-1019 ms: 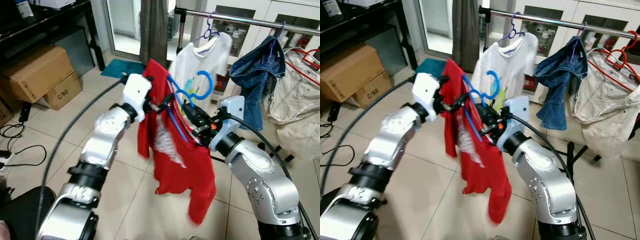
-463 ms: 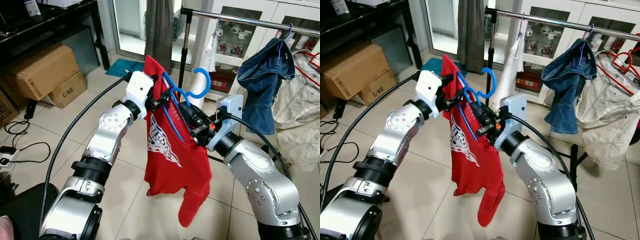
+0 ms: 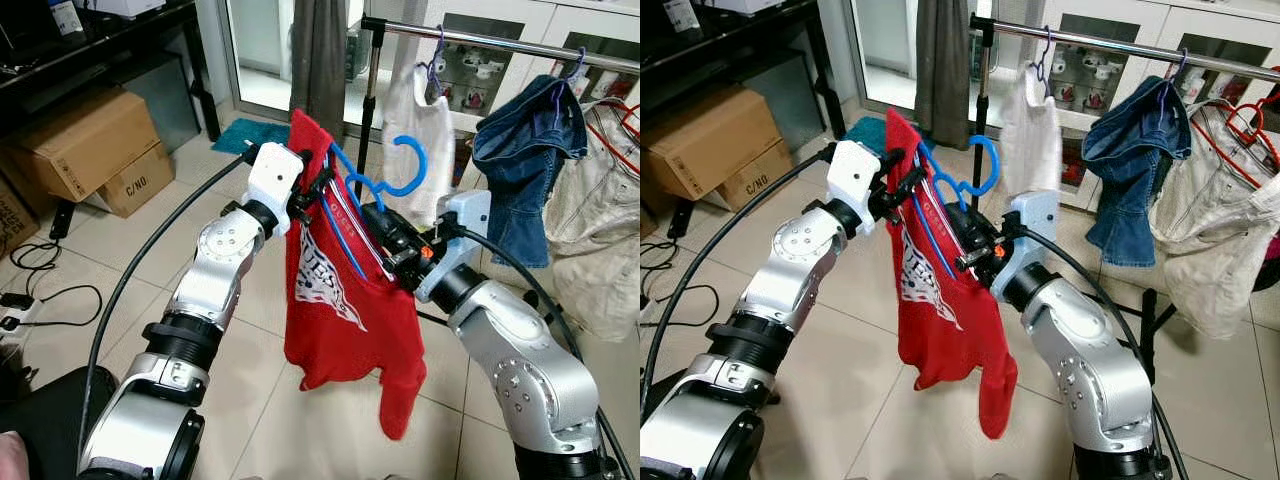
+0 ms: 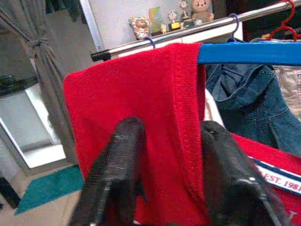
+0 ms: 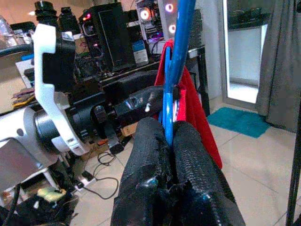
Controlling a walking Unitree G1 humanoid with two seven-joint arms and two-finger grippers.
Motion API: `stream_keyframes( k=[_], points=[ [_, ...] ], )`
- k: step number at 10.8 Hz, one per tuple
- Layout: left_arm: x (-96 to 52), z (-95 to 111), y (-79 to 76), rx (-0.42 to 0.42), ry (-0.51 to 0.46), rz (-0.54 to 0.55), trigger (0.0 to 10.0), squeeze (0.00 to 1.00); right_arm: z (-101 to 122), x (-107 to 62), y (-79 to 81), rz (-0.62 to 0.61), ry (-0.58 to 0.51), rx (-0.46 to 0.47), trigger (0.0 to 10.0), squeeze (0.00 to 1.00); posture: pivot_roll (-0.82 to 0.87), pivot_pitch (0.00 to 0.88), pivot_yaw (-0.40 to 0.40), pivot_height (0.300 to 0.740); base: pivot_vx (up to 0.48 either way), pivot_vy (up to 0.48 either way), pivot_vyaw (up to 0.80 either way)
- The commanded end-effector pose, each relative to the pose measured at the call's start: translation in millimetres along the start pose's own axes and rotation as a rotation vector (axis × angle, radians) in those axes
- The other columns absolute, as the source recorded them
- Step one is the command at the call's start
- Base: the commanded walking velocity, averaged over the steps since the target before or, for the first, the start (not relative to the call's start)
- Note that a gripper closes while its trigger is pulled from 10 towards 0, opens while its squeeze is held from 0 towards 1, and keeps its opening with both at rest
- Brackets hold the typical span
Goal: Hang hanger
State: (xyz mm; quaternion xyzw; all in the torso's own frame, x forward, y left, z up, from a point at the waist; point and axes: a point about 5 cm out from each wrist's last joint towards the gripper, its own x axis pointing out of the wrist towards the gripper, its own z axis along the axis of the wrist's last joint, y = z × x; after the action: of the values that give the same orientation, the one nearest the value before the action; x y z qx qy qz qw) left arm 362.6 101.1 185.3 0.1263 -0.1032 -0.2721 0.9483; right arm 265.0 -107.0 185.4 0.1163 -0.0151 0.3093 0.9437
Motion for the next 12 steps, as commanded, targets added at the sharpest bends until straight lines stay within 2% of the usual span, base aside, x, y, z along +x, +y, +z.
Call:
stream_keyframes(
  k=[1,5,7,9,10,11,12],
  points=[
    [-0.4,-1.0,5.1,0.010,0.010,0.026,0.0,0.00,9.1,-2.8,-0.1,0.000,-0.061,-0.002,0.0,0.00,-0.09,0.000,0.029,0.740,0.000,0.000,0.00],
    [0.2,-0.9,5.1,0.007,-0.006,0.052,0.0,0.00,10.1,-4.6,-4.0,-0.020,-0.069,0.013,0.0,0.00,-0.10,0.000,0.031,0.740,0.000,0.000,0.00],
    [1.8,3.5,5.9,-0.038,-0.043,0.061,0.0,0.00,11.3,-3.3,-7.5,-0.027,-0.071,0.013,0.0,0.00,-0.09,0.000,0.027,0.740,0.000,0.000,0.00],
    [-0.5,8.1,10.0,-0.184,-0.112,0.089,0.0,0.00,12.4,-3.8,-14.6,-0.070,-0.063,-0.041,0.0,0.00,-0.10,0.000,0.033,0.740,0.000,0.000,0.00],
    [-2.3,11.5,11.8,-0.250,-0.153,0.082,0.0,0.00,14.4,-5.2,-22.5,-0.126,-0.050,-0.124,0.0,0.00,-0.10,0.000,0.036,0.740,0.000,0.000,0.00],
    [-5.3,17.7,13.8,-0.314,-0.210,0.057,0.0,0.00,15.3,-6.3,-31.5,-0.175,-0.036,-0.184,0.0,0.00,-0.10,0.000,0.031,0.740,0.000,0.000,0.00],
    [-10.1,17.8,13.2,-0.372,-0.223,-0.006,0.0,0.00,15.7,-7.1,-38.2,-0.216,-0.035,-0.203,0.0,0.00,-0.09,0.000,0.027,0.740,0.000,0.000,0.00]
  ],
)
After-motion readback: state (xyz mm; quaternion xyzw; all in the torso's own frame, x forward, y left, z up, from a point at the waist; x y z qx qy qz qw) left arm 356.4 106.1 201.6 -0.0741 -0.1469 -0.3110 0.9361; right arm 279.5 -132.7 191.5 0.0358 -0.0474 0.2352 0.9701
